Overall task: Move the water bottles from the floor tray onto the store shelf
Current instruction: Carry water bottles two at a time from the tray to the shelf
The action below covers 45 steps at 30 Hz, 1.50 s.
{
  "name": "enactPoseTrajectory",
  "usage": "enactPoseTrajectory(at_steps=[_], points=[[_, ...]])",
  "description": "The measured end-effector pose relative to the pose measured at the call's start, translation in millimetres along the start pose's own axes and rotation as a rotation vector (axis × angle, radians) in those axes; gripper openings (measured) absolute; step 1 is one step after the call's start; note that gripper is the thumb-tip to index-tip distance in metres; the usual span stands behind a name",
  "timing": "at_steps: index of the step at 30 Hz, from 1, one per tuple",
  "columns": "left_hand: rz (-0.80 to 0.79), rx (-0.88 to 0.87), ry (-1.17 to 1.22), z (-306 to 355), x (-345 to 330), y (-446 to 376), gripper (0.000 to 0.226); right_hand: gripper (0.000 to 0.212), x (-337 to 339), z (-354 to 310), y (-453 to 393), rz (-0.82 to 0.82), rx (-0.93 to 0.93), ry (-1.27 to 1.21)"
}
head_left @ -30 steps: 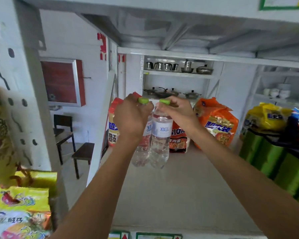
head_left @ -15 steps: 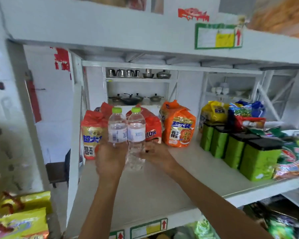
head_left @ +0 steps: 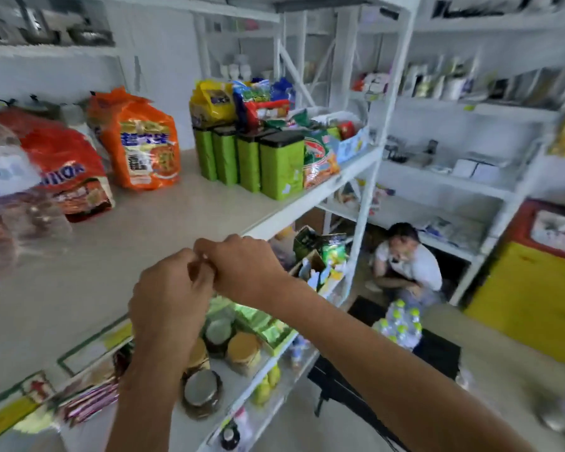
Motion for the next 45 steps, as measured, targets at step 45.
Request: enactPoseTrajectory(at_steps=[45], points=[[-1.033, 0.249, -0.365, 133.4, -777.7, 264.5, 0.054, 0.036, -375.4, 611.8, 418.7, -0.813, -0.643, -0.131]])
Point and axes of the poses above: each hand's wrist, its own y-axis away from the middle knuckle, its own x-axis out of the back of the hand, z = x × y, the point moved 8 cm from there along -y, towards the middle knuckle, and after that the axes turned 6 degrees about z, right-handed, at the moved point
